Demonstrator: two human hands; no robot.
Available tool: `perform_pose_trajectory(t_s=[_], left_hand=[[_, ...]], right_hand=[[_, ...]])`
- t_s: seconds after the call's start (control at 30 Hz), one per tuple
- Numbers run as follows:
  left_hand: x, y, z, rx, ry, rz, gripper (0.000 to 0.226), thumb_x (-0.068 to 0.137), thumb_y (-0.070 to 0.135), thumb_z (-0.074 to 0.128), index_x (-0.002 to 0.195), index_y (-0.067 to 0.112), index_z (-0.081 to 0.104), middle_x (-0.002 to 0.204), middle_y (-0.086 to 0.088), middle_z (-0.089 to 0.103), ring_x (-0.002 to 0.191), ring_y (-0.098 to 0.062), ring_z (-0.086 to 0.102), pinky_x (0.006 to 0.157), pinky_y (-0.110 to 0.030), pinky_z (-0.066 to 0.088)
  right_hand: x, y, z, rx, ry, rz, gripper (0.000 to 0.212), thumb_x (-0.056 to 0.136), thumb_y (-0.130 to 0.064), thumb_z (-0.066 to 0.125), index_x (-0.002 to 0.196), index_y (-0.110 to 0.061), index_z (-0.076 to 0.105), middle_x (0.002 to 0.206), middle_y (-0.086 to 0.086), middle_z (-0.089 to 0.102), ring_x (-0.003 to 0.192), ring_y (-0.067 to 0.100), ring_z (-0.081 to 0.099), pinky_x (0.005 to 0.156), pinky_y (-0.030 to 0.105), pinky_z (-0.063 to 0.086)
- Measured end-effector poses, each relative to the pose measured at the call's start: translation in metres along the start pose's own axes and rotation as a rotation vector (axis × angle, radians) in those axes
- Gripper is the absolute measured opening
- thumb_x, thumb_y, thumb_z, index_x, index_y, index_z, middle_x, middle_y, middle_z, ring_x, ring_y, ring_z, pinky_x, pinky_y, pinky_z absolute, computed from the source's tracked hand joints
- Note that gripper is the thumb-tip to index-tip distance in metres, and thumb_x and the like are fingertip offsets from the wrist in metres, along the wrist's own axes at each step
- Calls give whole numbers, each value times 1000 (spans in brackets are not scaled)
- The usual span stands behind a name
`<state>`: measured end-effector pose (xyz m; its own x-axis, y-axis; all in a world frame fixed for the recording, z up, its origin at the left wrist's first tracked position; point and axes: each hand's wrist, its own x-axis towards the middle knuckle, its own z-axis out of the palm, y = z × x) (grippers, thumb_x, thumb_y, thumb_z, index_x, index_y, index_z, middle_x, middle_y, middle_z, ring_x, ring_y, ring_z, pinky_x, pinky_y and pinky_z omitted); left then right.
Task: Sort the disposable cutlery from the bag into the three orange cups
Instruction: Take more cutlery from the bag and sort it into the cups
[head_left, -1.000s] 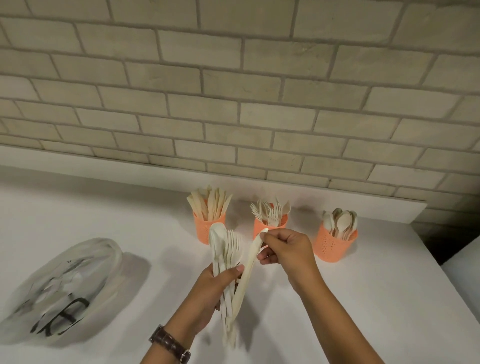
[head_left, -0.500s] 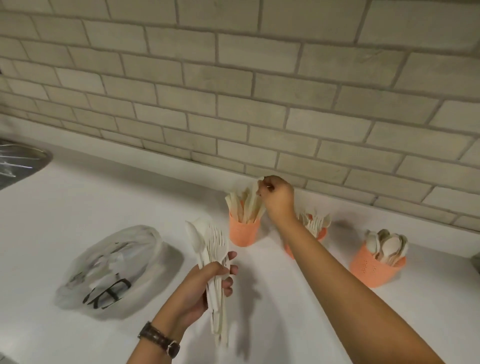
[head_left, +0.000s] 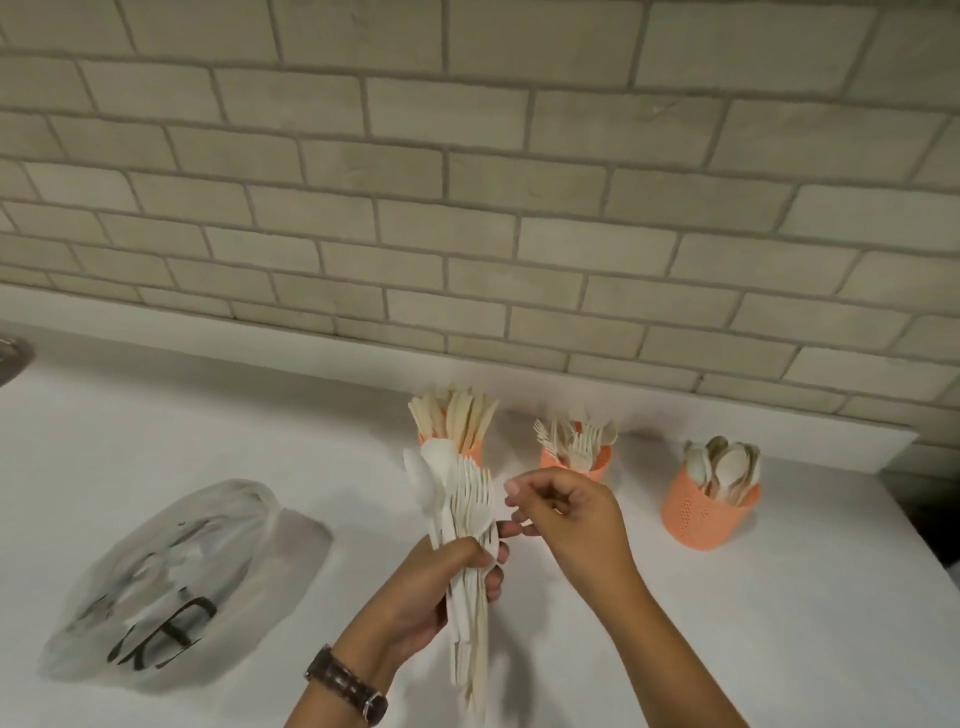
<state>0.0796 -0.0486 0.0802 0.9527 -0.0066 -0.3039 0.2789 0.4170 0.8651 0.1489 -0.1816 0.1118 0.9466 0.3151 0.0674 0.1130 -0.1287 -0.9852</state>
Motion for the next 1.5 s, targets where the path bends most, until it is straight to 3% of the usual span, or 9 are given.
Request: perform_pose_trajectory(t_s=[0.13, 0.27, 0.4, 0.6, 0.77, 1.03, 1.27, 1.43, 1.5], left_hand=[[5, 0, 21, 278, 19, 6, 33, 67, 17, 57, 98, 11, 68, 71, -3, 58, 56, -15, 51, 61, -30, 38], [9, -5, 43, 443, 44, 17, 28, 72, 26, 59, 93, 8, 60, 55, 3, 55, 48, -8, 50, 42, -16, 33], [14, -10, 57, 391, 32, 66, 18, 86, 12, 62, 103, 8, 60, 54, 4, 52, 43, -3, 48, 40, -12, 35], [14, -9, 68, 307, -90, 58, 43, 73, 34, 73, 113, 23, 60, 73, 15, 72, 66, 6, 63, 55, -10, 43], [17, -9, 63, 222, -40, 9, 42, 72, 40, 67, 111, 27, 64, 98, 2, 75, 93, -19, 66, 73, -29, 47], [27, -8, 41, -93, 104, -48, 11, 88, 16, 59, 98, 10, 59, 68, -3, 59, 57, -14, 53, 59, -27, 47], [22, -6, 22, -226, 120, 25, 11, 90, 15, 55, 98, 9, 60, 68, -5, 59, 53, -15, 52, 51, -23, 50], [17, 2, 21, -235, 130, 62, 17, 91, 15, 53, 105, 7, 57, 70, -5, 61, 55, -15, 54, 54, -24, 51], [16, 3, 19, -241, 141, 66, 19, 90, 15, 54, 107, 7, 57, 71, -6, 61, 56, -16, 54, 55, -25, 51]], right_hand=[[-16, -10, -22, -32, 79, 36, 17, 70, -25, 80, 77, -11, 73, 72, -6, 71, 58, 0, 63, 57, 9, 45], [-22, -7, -33, -186, 121, 95, 35, 57, -48, 82, 82, -27, 71, 75, -7, 70, 56, 3, 52, 59, 14, 46], [-25, -7, -40, -154, 185, 102, 19, 69, -30, 81, 84, -23, 72, 66, -6, 68, 48, 2, 55, 58, 15, 46], [-25, -7, -57, 89, 165, 162, 10, 82, -1, 64, 77, -1, 73, 68, 15, 71, 55, 18, 65, 56, 28, 57], [-21, -4, -63, 127, 187, 141, 20, 84, 2, 60, 75, -9, 74, 66, 6, 70, 55, 12, 62, 55, 23, 56], [13, -7, -87, 213, 400, 80, 18, 86, 3, 57, 80, -6, 70, 57, -3, 67, 52, 11, 60, 51, 18, 52], [89, -1, -107, -61, 623, -125, 13, 87, -9, 60, 84, -19, 68, 78, 6, 67, 76, 33, 64, 78, 43, 52], [117, 38, -87, -203, 571, -95, 18, 87, -6, 60, 100, 3, 68, 98, 19, 70, 82, 24, 62, 71, 10, 44], [122, 61, -81, -278, 508, -18, 20, 85, -4, 62, 103, 3, 69, 104, 20, 70, 90, 26, 64, 71, 11, 40]])
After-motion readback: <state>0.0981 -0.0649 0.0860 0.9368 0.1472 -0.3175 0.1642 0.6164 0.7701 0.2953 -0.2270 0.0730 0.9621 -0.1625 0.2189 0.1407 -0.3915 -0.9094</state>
